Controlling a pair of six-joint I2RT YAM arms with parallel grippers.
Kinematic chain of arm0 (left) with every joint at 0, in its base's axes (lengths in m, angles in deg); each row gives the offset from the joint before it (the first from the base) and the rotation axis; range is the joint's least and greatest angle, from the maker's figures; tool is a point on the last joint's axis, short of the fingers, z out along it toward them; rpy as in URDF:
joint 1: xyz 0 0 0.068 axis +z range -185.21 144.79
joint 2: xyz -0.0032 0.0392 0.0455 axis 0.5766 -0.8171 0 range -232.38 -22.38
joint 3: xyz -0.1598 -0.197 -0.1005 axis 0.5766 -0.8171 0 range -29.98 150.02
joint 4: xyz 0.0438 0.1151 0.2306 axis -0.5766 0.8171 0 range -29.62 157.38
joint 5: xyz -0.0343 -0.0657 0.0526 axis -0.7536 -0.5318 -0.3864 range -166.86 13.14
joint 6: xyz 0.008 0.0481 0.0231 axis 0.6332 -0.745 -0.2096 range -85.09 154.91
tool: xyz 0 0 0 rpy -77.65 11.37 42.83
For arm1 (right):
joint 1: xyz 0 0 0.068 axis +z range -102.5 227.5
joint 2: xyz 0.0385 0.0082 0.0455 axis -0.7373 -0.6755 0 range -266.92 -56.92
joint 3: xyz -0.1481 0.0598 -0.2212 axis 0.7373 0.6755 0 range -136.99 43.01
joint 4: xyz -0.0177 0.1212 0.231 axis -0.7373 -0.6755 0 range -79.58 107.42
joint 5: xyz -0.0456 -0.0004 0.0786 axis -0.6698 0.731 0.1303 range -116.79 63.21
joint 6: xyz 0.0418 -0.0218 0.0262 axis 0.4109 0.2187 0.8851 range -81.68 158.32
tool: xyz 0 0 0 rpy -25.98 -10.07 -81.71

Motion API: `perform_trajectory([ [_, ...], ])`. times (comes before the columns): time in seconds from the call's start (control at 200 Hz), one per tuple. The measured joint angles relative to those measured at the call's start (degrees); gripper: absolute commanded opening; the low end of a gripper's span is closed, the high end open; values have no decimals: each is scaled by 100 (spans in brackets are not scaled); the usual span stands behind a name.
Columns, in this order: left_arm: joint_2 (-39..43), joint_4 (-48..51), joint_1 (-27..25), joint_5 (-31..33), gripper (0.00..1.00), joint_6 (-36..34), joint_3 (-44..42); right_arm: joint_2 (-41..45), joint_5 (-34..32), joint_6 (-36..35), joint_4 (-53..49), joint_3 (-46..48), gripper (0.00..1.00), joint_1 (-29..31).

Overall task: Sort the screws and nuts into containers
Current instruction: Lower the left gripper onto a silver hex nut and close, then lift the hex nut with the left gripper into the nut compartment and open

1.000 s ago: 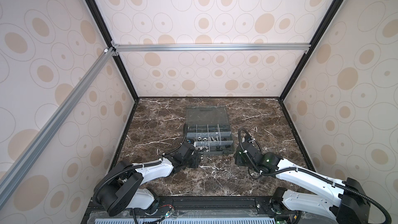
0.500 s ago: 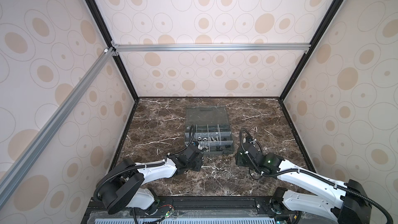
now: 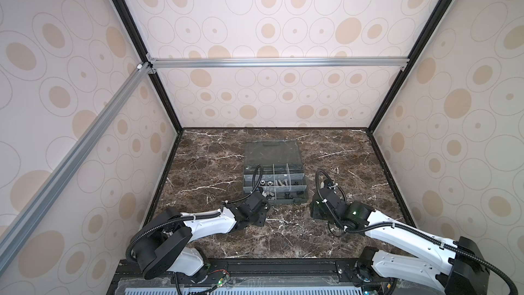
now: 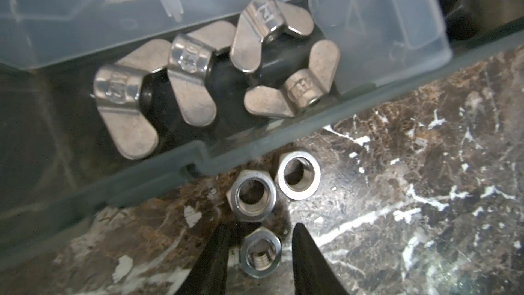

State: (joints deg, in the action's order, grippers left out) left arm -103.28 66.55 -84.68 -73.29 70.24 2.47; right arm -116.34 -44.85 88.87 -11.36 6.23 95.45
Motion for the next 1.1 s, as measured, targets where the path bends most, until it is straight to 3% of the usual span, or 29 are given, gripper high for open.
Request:
perform_trajectory([
  [1.1,-511,525,-385,643,20,-240,533,46,-2,63,-42,72,52,0],
])
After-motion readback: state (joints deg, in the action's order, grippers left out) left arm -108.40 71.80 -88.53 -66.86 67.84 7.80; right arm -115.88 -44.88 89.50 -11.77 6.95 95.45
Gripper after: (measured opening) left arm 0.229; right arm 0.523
